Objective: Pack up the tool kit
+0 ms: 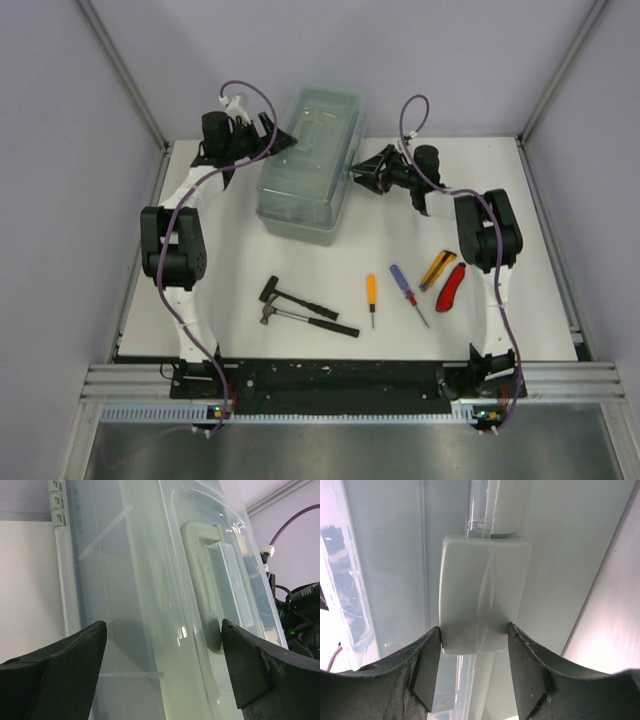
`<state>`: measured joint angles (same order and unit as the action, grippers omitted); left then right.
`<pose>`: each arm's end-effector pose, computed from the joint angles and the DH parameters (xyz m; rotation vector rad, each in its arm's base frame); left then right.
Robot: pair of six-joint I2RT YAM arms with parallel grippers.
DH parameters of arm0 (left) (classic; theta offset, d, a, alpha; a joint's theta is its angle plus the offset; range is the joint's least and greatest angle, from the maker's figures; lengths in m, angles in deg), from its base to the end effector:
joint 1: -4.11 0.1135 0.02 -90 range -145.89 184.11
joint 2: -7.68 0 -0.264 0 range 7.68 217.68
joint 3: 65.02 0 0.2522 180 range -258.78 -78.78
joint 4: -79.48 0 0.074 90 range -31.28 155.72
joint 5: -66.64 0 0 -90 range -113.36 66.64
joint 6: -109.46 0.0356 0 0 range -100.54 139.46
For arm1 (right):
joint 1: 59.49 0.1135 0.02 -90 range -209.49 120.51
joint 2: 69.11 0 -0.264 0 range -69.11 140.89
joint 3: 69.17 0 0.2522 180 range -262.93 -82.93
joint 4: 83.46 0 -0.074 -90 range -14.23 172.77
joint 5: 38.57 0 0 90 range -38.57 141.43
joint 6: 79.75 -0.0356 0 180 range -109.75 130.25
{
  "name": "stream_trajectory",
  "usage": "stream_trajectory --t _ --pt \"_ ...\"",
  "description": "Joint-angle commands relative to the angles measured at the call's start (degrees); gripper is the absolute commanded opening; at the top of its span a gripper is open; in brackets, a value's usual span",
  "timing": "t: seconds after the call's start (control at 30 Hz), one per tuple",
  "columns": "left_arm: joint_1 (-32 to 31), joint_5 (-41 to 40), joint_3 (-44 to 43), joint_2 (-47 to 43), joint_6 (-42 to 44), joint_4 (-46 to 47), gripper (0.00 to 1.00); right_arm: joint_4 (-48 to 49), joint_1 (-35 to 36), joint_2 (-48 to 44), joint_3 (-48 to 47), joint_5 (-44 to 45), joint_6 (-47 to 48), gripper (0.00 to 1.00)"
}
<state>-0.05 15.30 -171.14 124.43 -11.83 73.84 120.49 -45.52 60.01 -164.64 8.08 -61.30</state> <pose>0.4815 -0.0573 0.2742 0.0393 1.9223 -1.0458 0.4744 0.1432 0.1617 0.3635 2.0090 1.6735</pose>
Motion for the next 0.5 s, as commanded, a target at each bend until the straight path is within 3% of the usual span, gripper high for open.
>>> stream_trajectory --t 0.0,0.1,0.23,0.33,0.47 --pt "-8.8 9.6 1.6 2.1 0.4 -11.3 0.95 -6.0 6.2 -3.1 -4.1 7.4 2.8 0.31" --pt "-8.8 8.5 1.2 2.0 1.3 -12.2 0.95 -6.1 6.2 -2.8 -3.7 7.4 3.3 0.38" --pt "-8.6 8.2 -0.2 2.0 2.2 -14.1 0.95 -2.3 6.2 -1.9 -1.9 5.7 4.0 0.64" --pt "-8.7 8.2 -0.4 1.8 2.2 -14.4 0.95 3.3 6.2 -1.2 0.7 5.2 3.6 0.81" --pt "-8.6 9.0 0.1 2.1 1.4 -14.0 0.95 14.2 6.2 1.5 1.6 3.4 -0.8 0.93"
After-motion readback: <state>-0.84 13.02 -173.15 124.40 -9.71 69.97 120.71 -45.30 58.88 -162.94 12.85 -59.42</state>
